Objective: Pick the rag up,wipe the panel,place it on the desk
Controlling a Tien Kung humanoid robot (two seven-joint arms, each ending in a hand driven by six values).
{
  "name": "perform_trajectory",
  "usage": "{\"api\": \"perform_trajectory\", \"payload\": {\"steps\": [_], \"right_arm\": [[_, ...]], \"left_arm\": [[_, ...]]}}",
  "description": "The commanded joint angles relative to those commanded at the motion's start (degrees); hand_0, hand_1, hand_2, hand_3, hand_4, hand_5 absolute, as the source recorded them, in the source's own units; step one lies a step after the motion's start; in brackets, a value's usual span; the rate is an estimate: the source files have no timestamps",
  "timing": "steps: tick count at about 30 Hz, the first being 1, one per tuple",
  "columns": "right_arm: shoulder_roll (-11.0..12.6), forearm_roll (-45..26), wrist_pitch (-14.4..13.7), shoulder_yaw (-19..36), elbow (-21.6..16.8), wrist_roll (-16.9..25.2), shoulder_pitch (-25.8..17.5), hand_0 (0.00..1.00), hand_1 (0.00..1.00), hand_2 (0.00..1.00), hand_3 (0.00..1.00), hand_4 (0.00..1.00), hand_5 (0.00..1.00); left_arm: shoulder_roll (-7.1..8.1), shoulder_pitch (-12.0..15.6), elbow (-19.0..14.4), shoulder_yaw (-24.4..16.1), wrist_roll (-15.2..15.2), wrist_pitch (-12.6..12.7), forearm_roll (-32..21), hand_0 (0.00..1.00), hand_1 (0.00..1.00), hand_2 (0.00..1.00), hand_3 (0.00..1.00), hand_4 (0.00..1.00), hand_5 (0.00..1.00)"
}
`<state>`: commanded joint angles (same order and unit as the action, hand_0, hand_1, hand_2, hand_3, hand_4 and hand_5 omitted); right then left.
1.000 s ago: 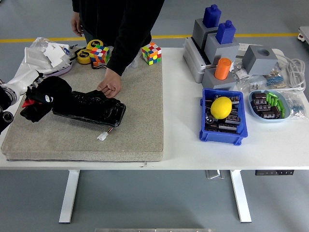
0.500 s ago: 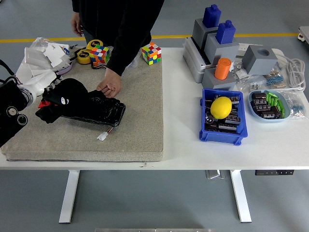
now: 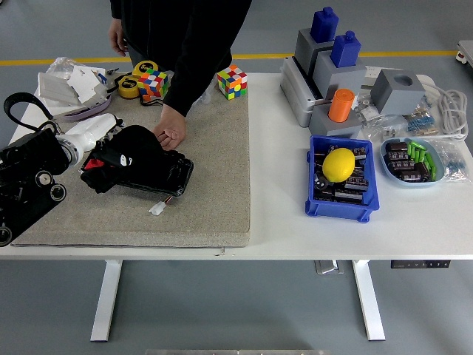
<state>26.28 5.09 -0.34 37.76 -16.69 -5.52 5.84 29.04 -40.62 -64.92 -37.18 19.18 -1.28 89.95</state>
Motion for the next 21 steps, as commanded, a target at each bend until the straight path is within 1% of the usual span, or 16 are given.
{"api": "perform_trajectory", "payload": {"steps": [5, 8, 16, 20, 21], "right_arm": [[0.0, -0.3, 0.0, -0.4, 0.1, 0.0, 0.0, 0.726, 0.68, 0.683, 0.597, 0.998, 0.514], [0.1, -0.3, -0.1, -0.3, 0.1, 0.1, 0.1, 0.726, 0.68, 0.683, 0.597, 0.998, 0.514], [0.1, -0.4, -0.1, -0.6, 0.1, 0.0, 0.1, 0.727, 0.679, 0.683, 0.596, 0.998, 0.513], [0.1, -0.7, 0.0, -0.8, 0.2, 0.0, 0.1, 0.727, 0.679, 0.683, 0.596, 0.998, 0.513], [0.1, -0.7, 0.0, -0.8, 0.2, 0.0, 0.2, 0.727, 0.679, 0.683, 0.596, 0.998, 0.513]], "left_arm": [[-0.25, -0.4, -3.0, 1.0, 0.7, -0.1, -0.3, 0.258, 0.268, 0.41, 0.604, 0.653, 0.071], [-0.25, -0.8, -5.3, 1.8, 1.4, -0.1, 0.0, 0.258, 0.268, 0.41, 0.604, 0.653, 0.071], [-1.0, -2.0, -7.6, 3.3, 2.6, -0.3, 0.5, 0.259, 0.267, 0.409, 0.604, 0.654, 0.071], [-1.78, -2.4, -8.9, 3.7, 3.1, -0.3, 0.8, 0.259, 0.267, 0.409, 0.604, 0.654, 0.071], [-1.94, -2.4, -9.7, 3.8, 3.3, -0.3, 0.8, 0.259, 0.267, 0.409, 0.604, 0.654, 0.071]]}}
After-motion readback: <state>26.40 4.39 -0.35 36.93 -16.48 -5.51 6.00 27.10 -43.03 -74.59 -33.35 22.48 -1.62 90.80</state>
